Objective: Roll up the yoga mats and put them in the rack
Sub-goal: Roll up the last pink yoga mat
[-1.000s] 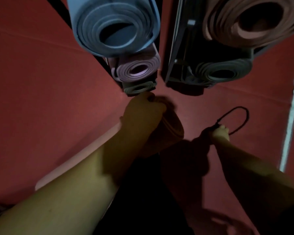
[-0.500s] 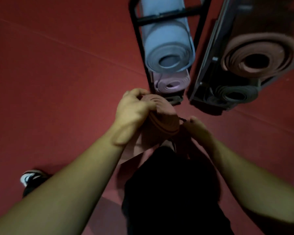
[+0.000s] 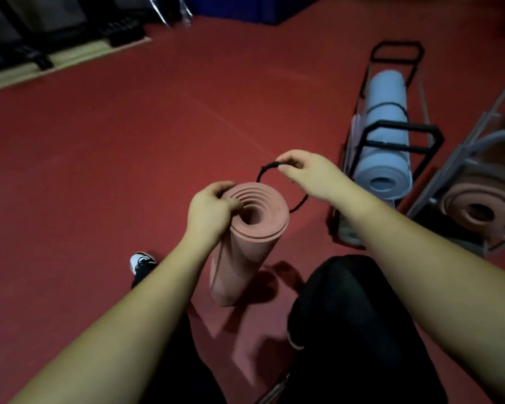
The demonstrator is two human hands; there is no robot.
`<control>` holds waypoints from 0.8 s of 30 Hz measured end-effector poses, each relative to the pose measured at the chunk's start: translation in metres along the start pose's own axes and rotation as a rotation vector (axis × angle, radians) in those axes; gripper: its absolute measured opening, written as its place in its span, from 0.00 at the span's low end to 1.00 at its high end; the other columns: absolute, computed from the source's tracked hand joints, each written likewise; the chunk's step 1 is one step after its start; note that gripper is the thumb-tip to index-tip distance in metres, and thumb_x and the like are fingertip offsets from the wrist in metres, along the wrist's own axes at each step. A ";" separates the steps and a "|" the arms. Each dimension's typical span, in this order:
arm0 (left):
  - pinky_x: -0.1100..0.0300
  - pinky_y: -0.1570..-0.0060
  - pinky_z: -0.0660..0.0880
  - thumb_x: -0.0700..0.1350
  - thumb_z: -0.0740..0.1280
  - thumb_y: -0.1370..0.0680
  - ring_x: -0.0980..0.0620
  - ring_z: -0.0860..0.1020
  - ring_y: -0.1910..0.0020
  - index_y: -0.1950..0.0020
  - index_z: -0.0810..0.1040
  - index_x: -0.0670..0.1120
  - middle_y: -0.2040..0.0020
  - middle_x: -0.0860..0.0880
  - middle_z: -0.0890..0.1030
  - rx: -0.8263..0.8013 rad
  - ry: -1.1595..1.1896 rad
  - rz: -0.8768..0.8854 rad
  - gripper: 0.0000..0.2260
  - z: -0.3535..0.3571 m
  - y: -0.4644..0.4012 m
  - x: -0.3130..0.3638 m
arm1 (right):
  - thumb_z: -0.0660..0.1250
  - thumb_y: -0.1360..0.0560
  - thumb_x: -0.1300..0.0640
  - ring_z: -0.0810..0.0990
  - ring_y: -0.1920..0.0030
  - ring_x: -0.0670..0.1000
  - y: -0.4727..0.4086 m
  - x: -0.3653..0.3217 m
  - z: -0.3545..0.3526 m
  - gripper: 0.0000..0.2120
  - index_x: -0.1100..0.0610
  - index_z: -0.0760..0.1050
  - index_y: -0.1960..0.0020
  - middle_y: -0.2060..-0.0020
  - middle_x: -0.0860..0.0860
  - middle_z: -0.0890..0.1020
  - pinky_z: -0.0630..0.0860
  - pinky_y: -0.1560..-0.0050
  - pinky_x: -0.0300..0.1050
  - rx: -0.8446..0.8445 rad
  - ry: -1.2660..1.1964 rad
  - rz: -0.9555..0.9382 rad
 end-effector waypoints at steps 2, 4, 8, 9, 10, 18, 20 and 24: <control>0.56 0.45 0.78 0.33 0.71 0.32 0.51 0.81 0.51 0.39 0.82 0.44 0.48 0.47 0.84 0.044 0.038 -0.008 0.22 -0.024 0.005 -0.010 | 0.66 0.21 0.55 0.76 0.51 0.43 -0.006 -0.038 0.017 0.08 0.50 0.79 0.42 0.53 0.43 0.80 0.67 0.50 0.36 -0.044 0.079 -0.079; 0.54 0.42 0.77 0.35 0.70 0.32 0.49 0.81 0.47 0.38 0.81 0.44 0.46 0.47 0.84 0.087 0.051 0.000 0.22 -0.043 0.010 -0.019 | 0.66 0.21 0.55 0.76 0.43 0.48 -0.011 -0.071 0.038 0.09 0.52 0.80 0.41 0.45 0.49 0.80 0.67 0.45 0.39 -0.094 0.157 -0.165; 0.61 0.47 0.68 0.39 0.69 0.29 0.53 0.73 0.45 0.33 0.73 0.47 0.38 0.51 0.71 0.150 -0.070 0.082 0.24 -0.063 0.018 -0.029 | 0.64 0.19 0.56 0.76 0.41 0.51 -0.014 -0.112 0.074 0.11 0.53 0.79 0.39 0.44 0.53 0.80 0.66 0.43 0.39 -0.212 0.257 -0.257; 0.62 0.47 0.66 0.38 0.69 0.28 0.53 0.72 0.45 0.30 0.69 0.48 0.36 0.52 0.67 0.139 -0.087 0.102 0.27 -0.065 0.019 -0.028 | 0.64 0.19 0.56 0.76 0.41 0.52 -0.014 -0.119 0.080 0.11 0.54 0.79 0.39 0.44 0.53 0.80 0.66 0.44 0.38 -0.243 0.281 -0.278; 0.63 0.46 0.65 0.38 0.69 0.27 0.53 0.71 0.43 0.27 0.67 0.48 0.34 0.51 0.64 0.106 -0.098 0.132 0.29 -0.066 0.017 -0.028 | 0.63 0.19 0.57 0.76 0.41 0.52 -0.014 -0.127 0.086 0.11 0.54 0.79 0.38 0.44 0.53 0.80 0.65 0.45 0.37 -0.275 0.301 -0.297; 0.65 0.49 0.65 0.39 0.67 0.26 0.48 0.75 0.37 0.35 0.78 0.46 0.37 0.46 0.79 0.120 -0.160 0.131 0.18 -0.090 -0.011 -0.034 | 0.63 0.19 0.56 0.77 0.38 0.54 0.007 -0.142 0.095 0.14 0.55 0.78 0.36 0.39 0.54 0.81 0.68 0.43 0.41 -0.307 0.434 -0.315; 0.63 0.44 0.66 0.40 0.68 0.26 0.47 0.75 0.36 0.35 0.78 0.46 0.36 0.45 0.78 0.178 -0.160 0.102 0.19 -0.098 -0.021 -0.038 | 0.63 0.20 0.55 0.76 0.35 0.54 0.023 -0.135 0.101 0.17 0.54 0.76 0.32 0.36 0.53 0.79 0.69 0.39 0.44 -0.261 0.481 -0.301; 0.59 0.41 0.68 0.36 0.65 0.27 0.45 0.75 0.36 0.35 0.79 0.44 0.37 0.44 0.79 0.253 -0.131 0.074 0.20 -0.107 -0.034 -0.041 | 0.62 0.22 0.54 0.76 0.39 0.55 0.076 -0.127 0.136 0.22 0.52 0.69 0.28 0.38 0.52 0.78 0.74 0.41 0.50 -0.224 0.388 -0.349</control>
Point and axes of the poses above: each hand's wrist, its own y-axis away from the middle knuckle, its own z-axis out of the palm, x = y × z, the point moved 4 cm from there along -y, towards the middle knuckle
